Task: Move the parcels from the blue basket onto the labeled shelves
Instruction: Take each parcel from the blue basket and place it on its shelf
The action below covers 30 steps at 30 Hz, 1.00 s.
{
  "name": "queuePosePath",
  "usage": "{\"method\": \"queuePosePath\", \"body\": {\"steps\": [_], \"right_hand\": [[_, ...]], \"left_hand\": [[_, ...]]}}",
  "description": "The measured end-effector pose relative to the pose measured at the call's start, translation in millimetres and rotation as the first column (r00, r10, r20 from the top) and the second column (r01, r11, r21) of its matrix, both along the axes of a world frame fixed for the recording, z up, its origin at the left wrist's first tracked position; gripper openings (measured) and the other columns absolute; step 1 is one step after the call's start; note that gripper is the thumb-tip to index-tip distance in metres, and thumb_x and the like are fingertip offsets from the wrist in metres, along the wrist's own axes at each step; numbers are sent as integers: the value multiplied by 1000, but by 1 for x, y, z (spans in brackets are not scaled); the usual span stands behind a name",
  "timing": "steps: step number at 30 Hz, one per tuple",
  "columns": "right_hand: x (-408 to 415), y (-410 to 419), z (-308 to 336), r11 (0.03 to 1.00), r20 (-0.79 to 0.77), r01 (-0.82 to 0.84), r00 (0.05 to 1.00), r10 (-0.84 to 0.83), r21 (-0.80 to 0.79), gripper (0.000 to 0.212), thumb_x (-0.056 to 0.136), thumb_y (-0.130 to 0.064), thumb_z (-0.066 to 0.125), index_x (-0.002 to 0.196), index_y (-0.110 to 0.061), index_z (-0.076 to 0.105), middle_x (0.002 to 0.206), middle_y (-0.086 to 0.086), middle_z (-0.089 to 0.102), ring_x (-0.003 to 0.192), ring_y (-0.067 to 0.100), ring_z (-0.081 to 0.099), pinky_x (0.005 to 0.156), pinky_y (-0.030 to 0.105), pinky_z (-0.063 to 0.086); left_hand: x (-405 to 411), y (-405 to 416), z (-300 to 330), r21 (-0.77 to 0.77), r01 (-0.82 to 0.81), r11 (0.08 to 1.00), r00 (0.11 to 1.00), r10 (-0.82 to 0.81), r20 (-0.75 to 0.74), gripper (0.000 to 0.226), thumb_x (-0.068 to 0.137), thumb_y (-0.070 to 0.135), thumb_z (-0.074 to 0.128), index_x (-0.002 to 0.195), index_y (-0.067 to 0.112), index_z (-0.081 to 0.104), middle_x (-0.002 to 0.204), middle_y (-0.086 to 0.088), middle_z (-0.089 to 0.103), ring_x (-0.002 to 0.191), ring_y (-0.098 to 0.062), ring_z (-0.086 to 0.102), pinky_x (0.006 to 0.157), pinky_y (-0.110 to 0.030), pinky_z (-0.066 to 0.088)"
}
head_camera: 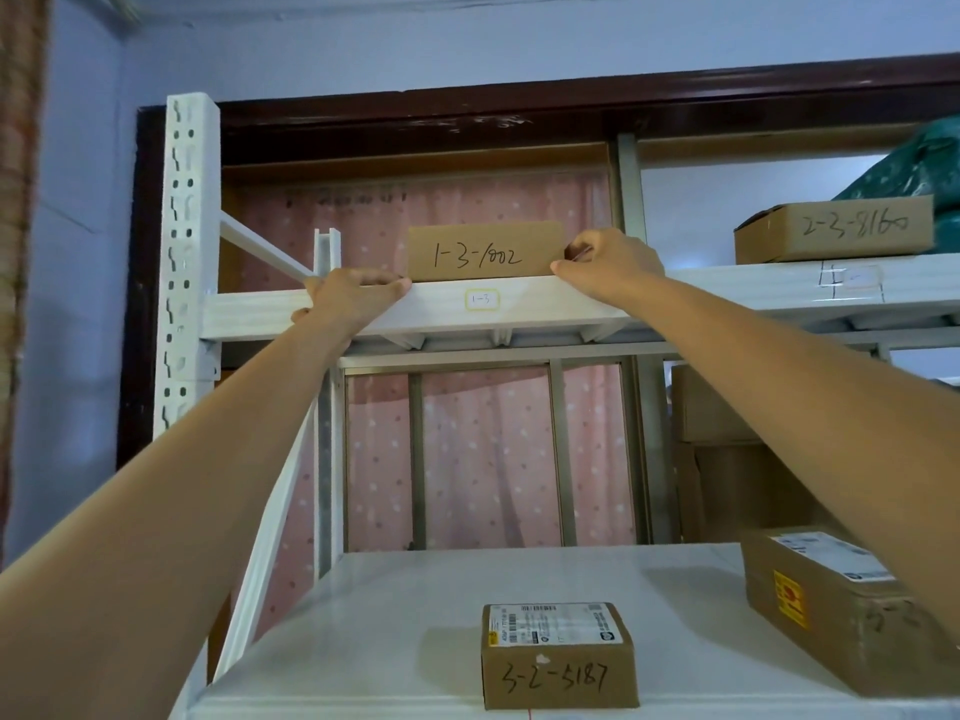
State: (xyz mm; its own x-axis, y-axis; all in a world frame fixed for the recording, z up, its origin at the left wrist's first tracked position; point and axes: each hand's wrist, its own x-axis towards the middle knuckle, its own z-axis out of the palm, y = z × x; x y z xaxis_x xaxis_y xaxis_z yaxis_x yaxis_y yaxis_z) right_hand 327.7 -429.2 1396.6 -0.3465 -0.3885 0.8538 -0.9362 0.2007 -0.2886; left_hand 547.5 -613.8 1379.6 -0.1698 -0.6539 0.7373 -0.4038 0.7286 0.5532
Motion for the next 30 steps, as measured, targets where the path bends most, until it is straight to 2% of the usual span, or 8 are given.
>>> {"method": "queuePosePath", "body": {"steps": [8,11,14,16,20,24,27,30], "right_hand": [[1,6,-2,998,-5,-57,998,57,-2,29,92,-41,58,111,-20,65,108,3,69,90,17,56,69,26,44],[-4,19,-8,979,-4,-172,985,172,-107,29,93,-37,58,113,-16,63,110,1,66,101,18,59,87,30,48],[-22,49,-17,945,-42,-229,973,225,-232,24,91,-32,61,109,-17,63,103,-1,65,97,15,59,85,25,45],[-39,71,-22,944,-58,-226,974,219,-238,24,89,-31,61,109,-18,63,105,-2,66,97,15,60,86,27,47],[-80,119,-27,938,-72,-231,973,220,-258,18,87,-25,60,104,-20,60,102,-1,67,94,15,61,84,30,49],[-131,175,-17,923,-134,-174,982,135,-344,19,82,-20,59,100,-16,64,101,2,69,95,18,62,84,33,51],[-180,214,-9,929,-99,-55,995,20,-365,31,81,-27,61,111,-18,62,112,2,65,101,18,60,83,31,46],[-228,233,-8,955,-25,13,999,-22,-298,43,86,-33,62,127,-21,54,126,10,54,106,25,57,86,33,43]], "left_hand": [[-2,3,-1,17,-14,1000,1000,14,-20,25,83,64,54,97,45,63,138,-3,48,133,-31,32,116,-50,19],[-2,18,-4,-48,87,995,966,-96,-241,25,84,48,63,105,35,65,123,5,59,123,-23,47,112,-48,29],[-15,52,-7,-191,-103,976,924,23,-381,24,84,38,65,106,28,62,116,6,60,119,-21,50,107,-45,29],[-34,81,-7,-283,-164,945,923,46,-381,30,84,34,63,112,23,61,122,1,59,120,-22,50,106,-46,34],[-105,147,-3,-394,-24,919,940,-113,-321,32,81,23,62,112,13,60,117,-5,58,106,-22,54,88,-32,44],[-189,212,-4,-369,193,909,929,-291,-231,37,86,31,64,115,11,55,110,-1,56,97,-14,51,83,-27,43],[-241,246,1,-318,252,914,928,-321,-189,44,87,38,62,121,11,53,110,1,54,98,-13,51,82,-26,39],[-277,261,7,-239,290,927,924,-336,-183,50,88,42,60,128,13,50,112,2,51,103,-15,50,85,-28,41]]}}
